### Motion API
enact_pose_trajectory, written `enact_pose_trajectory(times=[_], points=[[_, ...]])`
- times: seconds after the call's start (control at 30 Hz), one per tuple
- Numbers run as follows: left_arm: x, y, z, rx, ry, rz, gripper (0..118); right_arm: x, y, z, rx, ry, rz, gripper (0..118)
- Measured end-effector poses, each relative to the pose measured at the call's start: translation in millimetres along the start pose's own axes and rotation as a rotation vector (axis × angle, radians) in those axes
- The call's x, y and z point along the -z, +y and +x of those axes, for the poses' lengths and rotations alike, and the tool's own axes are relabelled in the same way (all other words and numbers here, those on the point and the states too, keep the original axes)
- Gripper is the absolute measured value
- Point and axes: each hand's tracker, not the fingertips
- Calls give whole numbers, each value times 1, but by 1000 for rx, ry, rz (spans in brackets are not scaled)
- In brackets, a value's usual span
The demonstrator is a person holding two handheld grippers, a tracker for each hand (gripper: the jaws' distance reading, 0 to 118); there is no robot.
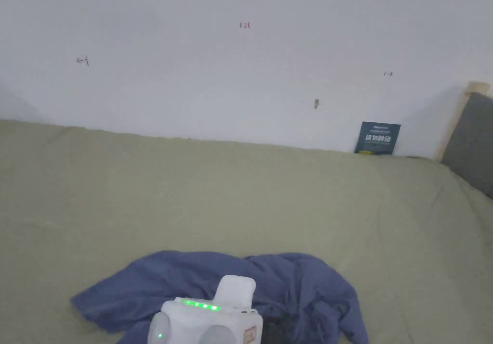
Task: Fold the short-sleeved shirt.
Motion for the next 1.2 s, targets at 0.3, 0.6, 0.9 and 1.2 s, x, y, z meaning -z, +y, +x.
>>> enact_pose_trajectory(times=[0.3, 0.6, 0.9, 1.2], points=[[-188, -100, -70, -69, 229, 202, 3, -17, 2, -36, -16, 75, 67, 1], [-222, -158, -150, -258, 409, 137, 4, -11, -7, -64, -36, 138, 30, 1], [-183, -157, -178, -264, 431, 17, 9, 0, -15, -89, -77, 167, -17, 1], [-97, -155, -196, -197, 545, -174, 112, 8, -22, -91, -84, 185, -55, 1]])
